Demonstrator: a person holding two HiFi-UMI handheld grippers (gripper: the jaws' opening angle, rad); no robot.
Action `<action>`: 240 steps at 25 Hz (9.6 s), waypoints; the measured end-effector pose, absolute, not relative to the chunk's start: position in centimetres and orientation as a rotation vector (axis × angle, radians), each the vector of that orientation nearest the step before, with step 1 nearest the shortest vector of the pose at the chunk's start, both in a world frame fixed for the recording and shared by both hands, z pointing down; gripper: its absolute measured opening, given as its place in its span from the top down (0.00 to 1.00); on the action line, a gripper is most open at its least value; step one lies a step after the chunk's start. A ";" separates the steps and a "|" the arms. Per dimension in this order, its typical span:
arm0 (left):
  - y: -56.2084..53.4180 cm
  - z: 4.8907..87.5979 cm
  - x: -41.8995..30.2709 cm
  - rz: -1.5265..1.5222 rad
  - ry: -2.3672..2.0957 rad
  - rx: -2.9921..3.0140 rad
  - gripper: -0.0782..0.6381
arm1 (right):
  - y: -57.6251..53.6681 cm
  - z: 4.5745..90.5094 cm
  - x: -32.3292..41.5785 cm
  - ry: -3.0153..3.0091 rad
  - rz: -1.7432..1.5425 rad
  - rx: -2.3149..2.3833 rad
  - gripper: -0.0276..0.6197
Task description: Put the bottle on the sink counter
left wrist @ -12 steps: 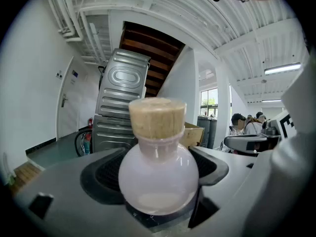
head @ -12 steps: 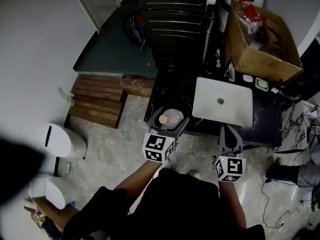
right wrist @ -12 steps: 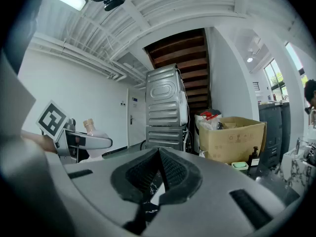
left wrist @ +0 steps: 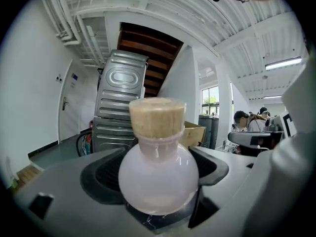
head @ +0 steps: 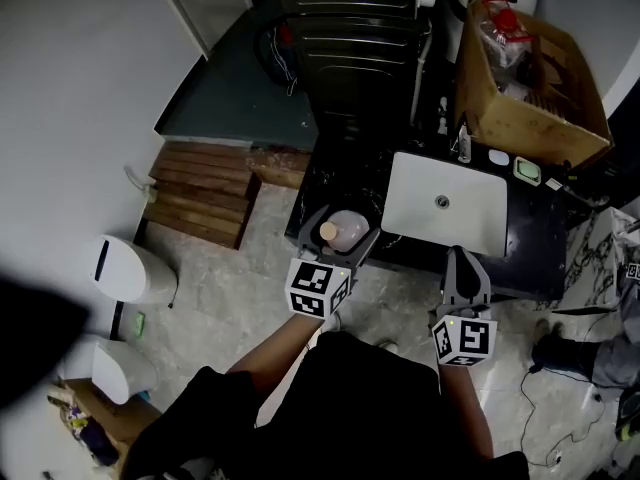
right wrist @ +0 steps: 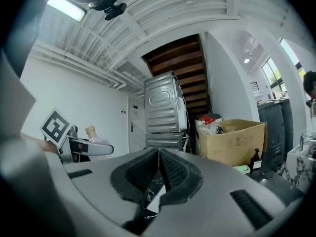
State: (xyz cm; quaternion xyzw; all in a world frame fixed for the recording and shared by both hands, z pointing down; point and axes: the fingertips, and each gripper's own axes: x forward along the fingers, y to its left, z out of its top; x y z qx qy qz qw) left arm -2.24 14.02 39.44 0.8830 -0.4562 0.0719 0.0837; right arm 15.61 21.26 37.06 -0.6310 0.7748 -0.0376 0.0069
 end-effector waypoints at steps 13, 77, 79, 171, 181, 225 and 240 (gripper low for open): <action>14.9 40.1 0.1 0.215 -1.460 2.583 0.35 | 22.3 40.1 19.0 2.508 -0.203 -1.890 0.90; -15.9 50.6 -3.5 0.361 -1.222 2.573 0.35 | -8.8 44.6 9.2 2.537 -0.339 -2.015 0.90; -16.7 51.3 -3.1 0.382 -1.222 2.568 0.35 | -9.6 45.2 9.7 2.540 -0.356 -2.020 0.90; -27.5 68.7 2.8 0.762 -1.258 2.425 0.35 | -16.4 53.8 10.5 2.688 -0.717 -1.726 0.90; -25.1 65.3 1.7 0.653 -1.255 2.473 0.35 | -13.9 51.5 10.6 2.647 -0.615 -1.808 0.90; -1.9 43.0 -4.5 0.136 -1.201 2.729 0.86 | 0.4 44.0 4.4 2.530 -0.291 -1.940 0.90; -1.4 43.2 -4.3 0.217 -1.236 2.721 0.87 | 0.7 43.2 4.4 2.565 -0.202 -1.962 0.90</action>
